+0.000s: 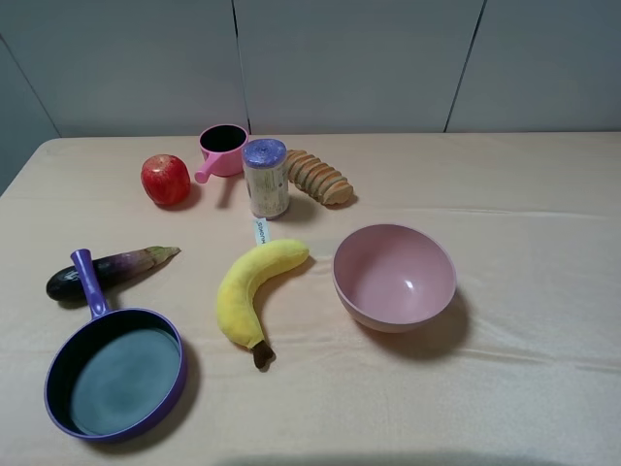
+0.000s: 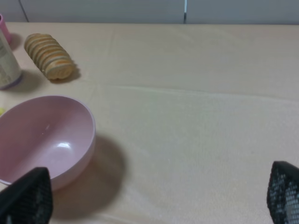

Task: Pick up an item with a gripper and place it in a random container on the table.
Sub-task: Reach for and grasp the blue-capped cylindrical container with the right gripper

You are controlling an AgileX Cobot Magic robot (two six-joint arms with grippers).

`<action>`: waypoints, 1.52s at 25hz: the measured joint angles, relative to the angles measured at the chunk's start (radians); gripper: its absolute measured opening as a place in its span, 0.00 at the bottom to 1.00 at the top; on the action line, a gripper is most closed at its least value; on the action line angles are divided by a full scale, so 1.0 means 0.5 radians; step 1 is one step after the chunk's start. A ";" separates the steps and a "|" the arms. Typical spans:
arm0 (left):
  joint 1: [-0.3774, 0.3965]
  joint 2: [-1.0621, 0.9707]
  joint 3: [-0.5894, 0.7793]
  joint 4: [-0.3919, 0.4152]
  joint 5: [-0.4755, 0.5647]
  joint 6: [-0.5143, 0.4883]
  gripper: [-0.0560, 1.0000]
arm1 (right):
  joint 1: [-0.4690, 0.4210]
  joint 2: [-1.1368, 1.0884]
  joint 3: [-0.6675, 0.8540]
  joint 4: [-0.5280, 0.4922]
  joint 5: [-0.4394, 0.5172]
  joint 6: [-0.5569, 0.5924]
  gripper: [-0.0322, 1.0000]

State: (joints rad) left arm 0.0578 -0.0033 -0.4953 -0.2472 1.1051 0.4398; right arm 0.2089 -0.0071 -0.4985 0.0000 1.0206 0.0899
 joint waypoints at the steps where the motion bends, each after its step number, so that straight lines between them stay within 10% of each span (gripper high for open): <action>1: 0.000 0.000 0.000 0.000 0.000 0.000 0.89 | 0.000 0.000 0.000 0.000 0.000 0.000 0.70; 38: 0.000 0.000 0.000 0.000 0.000 0.000 0.89 | 0.000 0.000 0.000 0.000 0.000 0.000 0.70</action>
State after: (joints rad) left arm 0.0578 -0.0033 -0.4953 -0.2472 1.1051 0.4398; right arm 0.2089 -0.0071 -0.4985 0.0000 1.0206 0.0899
